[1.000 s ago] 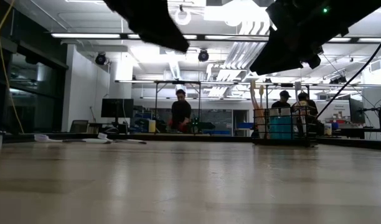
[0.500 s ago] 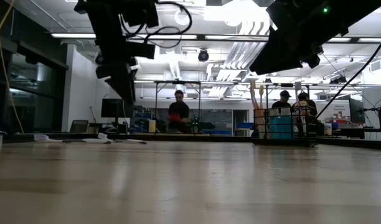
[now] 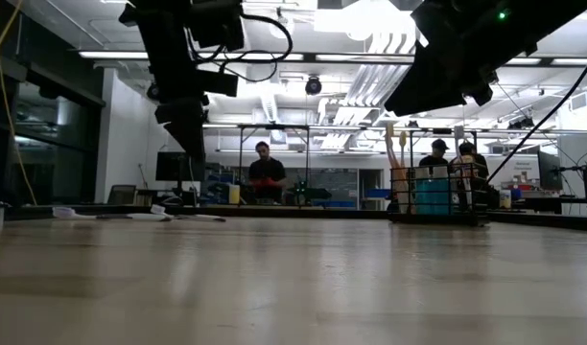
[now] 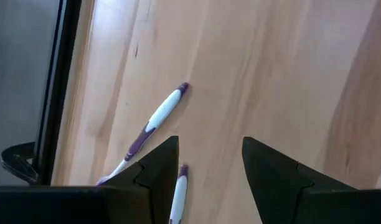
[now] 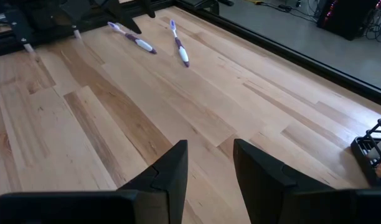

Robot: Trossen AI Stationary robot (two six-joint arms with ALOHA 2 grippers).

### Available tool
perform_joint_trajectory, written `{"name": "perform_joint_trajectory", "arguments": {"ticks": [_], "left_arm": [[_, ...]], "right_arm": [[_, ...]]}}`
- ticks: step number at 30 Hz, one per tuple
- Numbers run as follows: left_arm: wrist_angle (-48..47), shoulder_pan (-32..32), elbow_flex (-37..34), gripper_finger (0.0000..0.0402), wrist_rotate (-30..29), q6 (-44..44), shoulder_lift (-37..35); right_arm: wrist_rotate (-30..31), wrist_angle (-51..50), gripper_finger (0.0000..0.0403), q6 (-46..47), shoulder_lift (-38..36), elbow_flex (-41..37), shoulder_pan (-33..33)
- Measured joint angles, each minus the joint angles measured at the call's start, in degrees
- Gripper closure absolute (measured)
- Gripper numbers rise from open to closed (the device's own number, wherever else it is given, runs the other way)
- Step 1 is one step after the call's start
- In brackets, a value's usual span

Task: Pick & Place toothbrushing station
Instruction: Put the top purple toothbrush into the right of the black mesh organizer

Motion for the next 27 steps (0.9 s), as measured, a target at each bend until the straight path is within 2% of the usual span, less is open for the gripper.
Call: {"name": "perform_joint_trajectory", "arguments": {"ticks": [7,17,21,27], "left_arm": [[-0.36,6.41,0.00,0.0250,11.15,6.34,0.02],[-0.41,13.05,0.00,0.0270,11.70,12.92,0.02],[0.05,14.93,0.00,0.0270,11.46,7.81,0.02],[1.05,17.86,0.00,0.0270,12.14,-10.46,0.02]], "right_arm": [[-0.17,0.00,0.0283,0.00,0.00,0.02,0.00],[-0.31,0.00,0.0283,0.00,0.00,0.01,0.00],[-0.33,0.00,0.0283,0.00,0.00,0.02,0.00],[-0.33,-0.01,0.0283,0.00,0.00,0.01,0.00]]}}
